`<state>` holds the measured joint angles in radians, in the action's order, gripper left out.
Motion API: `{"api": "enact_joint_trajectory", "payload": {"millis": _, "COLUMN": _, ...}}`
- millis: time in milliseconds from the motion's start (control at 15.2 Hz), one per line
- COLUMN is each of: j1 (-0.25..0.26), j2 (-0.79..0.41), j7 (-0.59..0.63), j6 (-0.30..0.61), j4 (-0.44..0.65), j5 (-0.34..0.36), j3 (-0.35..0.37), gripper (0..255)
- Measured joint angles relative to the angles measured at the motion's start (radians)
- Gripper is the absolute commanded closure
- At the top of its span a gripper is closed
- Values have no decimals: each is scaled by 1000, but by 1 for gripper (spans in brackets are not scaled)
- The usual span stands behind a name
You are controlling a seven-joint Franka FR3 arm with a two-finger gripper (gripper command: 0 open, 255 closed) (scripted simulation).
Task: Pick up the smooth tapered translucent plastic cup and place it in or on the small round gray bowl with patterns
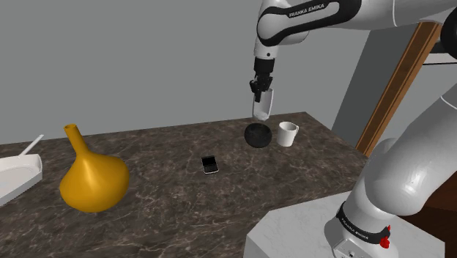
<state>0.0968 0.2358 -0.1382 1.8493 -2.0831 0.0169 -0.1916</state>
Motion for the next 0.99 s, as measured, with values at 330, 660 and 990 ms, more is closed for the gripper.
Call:
{"api": "enact_joint_trajectory", "payload": {"millis": 330, "j1": -2, "j2": -6, "j7": -5, "j6": 68, "j4": -62, "j5": 0, "j3": -4, "gripper": 255}}
{"api": "enact_joint_trajectory", "payload": {"millis": 660, "j1": -2, "j2": -25, "j7": -8, "j6": 134, "j4": -110, "j5": -3, "j3": -6, "gripper": 255}}
{"api": "enact_joint_trajectory", "payload": {"millis": 990, "j1": -2, "j2": -25, "j7": -8, "j6": 143, "j4": -118, "j5": -3, "j3": -6, "gripper": 255}}
